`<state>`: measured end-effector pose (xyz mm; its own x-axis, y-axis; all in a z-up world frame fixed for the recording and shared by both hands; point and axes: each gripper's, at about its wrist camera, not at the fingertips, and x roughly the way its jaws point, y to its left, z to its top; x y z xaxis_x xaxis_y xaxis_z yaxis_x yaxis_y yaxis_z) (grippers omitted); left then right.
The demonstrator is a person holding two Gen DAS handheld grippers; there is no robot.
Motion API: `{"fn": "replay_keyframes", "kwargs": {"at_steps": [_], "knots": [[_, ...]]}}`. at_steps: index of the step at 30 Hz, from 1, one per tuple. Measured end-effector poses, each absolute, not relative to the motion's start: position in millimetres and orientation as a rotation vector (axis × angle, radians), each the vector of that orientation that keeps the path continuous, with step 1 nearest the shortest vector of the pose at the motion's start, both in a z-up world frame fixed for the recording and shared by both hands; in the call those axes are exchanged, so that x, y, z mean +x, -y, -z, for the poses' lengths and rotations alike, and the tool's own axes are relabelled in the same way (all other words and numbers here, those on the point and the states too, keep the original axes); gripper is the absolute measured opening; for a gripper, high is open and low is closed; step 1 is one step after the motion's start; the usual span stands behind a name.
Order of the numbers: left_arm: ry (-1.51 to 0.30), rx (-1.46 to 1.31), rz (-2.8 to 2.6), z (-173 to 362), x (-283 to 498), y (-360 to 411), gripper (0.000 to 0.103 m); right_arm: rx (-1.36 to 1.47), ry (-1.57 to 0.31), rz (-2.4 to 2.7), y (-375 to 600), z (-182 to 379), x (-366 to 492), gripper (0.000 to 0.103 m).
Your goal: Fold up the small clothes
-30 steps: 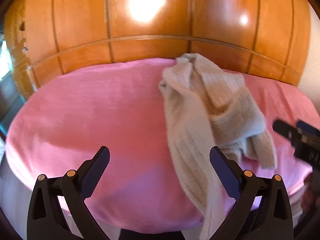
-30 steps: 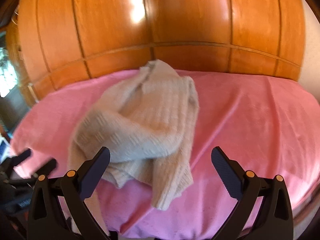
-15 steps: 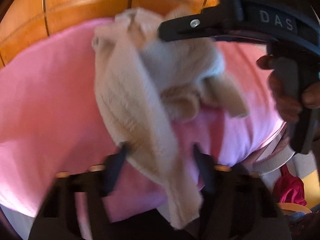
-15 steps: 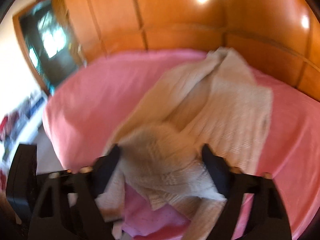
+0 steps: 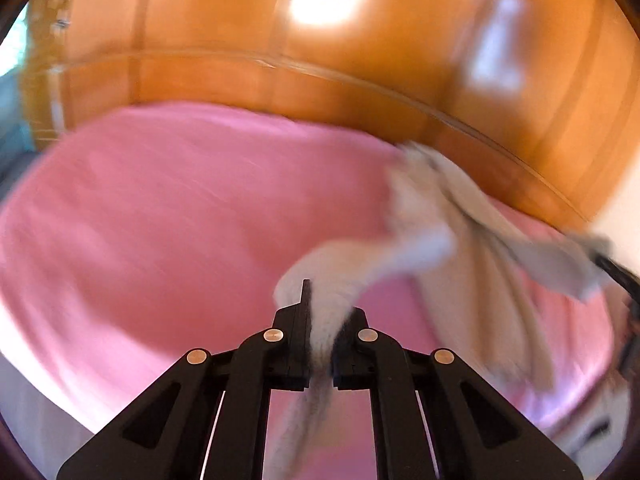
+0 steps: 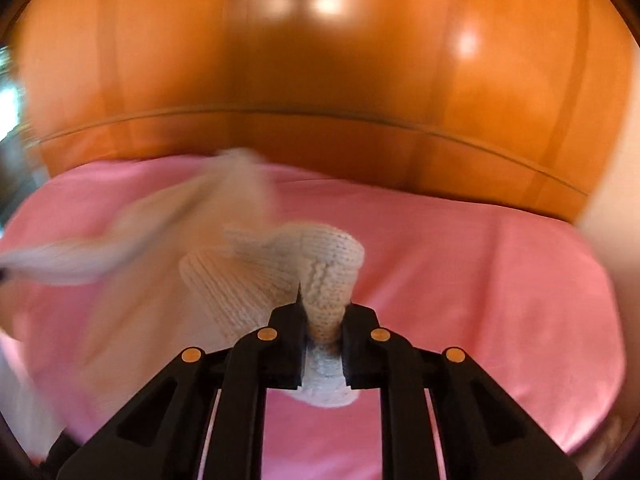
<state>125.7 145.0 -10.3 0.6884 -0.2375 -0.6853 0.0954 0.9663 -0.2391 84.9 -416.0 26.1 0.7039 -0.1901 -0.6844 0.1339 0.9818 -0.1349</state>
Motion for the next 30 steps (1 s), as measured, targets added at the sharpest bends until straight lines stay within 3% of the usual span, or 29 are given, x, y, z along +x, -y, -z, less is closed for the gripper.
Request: {"fn": "replay_keyframes", "kwargs": {"at_steps": [4, 5, 6, 7, 8, 9, 12, 16, 17, 20, 23, 25, 26, 27, 28, 30], "knots": [[-0.758, -0.236, -0.039, -2.2, 189.3, -185.1, 0.007, 0.013, -0.804, 0.382, 483.6, -23.1, 129.7, 0.013], [-0.746, -0.242, -0.094, -6.0, 200.1, -190.5, 0.013, 0.023, -0.81, 0.42, 494.2, -21.6, 138.9, 0.02], [-0.737, -0.254, -0.135, -8.5, 208.8, -192.7, 0.034, 0.039, -0.804, 0.466, 506.8, -19.8, 143.0, 0.048], [-0.716, -0.272, -0.184, -11.3, 216.0, -195.8, 0.051, 0.073, -0.786, 0.5, 519.2, -20.9, 150.1, 0.068], [-0.687, -0.286, -0.222, -15.8, 213.4, -197.7, 0.078, 0.104, -0.766, 0.509, 525.0, -22.2, 144.7, 0.084], [-0.646, -0.3, -0.236, -19.3, 204.9, -200.9, 0.08, 0.126, -0.751, 0.506, 528.2, -23.9, 140.8, 0.083], [-0.671, -0.316, -0.114, -15.9, 191.7, -186.1, 0.078, 0.23, -0.783, 0.317, 507.8, -13.6, 119.6, 0.082], [-0.863, -0.466, 0.217, 40.1, 175.0, -136.4, 0.062, 0.434, -0.939, -0.063, 466.1, 29.8, 95.3, 0.075], [-0.913, -0.503, 0.288, 55.4, 171.0, -120.5, 0.056, 0.475, -0.977, -0.125, 453.5, 43.2, 88.6, 0.071], [-1.032, -0.597, 0.462, 94.7, 153.1, -74.6, 0.056, 0.636, -1.09, -0.279, 419.7, 86.3, 72.3, 0.058], [-1.104, -0.627, 0.564, 117.2, 136.1, -33.9, 0.056, 0.752, -1.116, -0.359, 395.7, 107.2, 62.1, 0.053], [-1.134, -0.631, 0.607, 124.5, 128.5, -11.4, 0.056, 0.775, -1.104, -0.371, 388.1, 111.0, 62.6, 0.044], [-1.129, -0.618, 0.608, 129.3, 123.9, -6.2, 0.055, 0.757, -1.099, -0.368, 384.7, 109.8, 65.0, 0.034], [-1.122, -0.603, 0.609, 128.6, 118.4, 2.2, 0.032, 0.74, -1.096, -0.365, 383.4, 107.8, 63.3, 0.023], [-1.139, -0.58, 0.628, 130.7, 120.4, 10.8, 0.013, 0.701, -1.089, -0.354, 379.7, 101.7, 64.1, 0.021], [-1.117, -0.564, 0.627, 123.5, 118.1, 14.2, 0.008, 0.639, -1.071, -0.345, 375.7, 93.2, 63.6, 0.017]]}}
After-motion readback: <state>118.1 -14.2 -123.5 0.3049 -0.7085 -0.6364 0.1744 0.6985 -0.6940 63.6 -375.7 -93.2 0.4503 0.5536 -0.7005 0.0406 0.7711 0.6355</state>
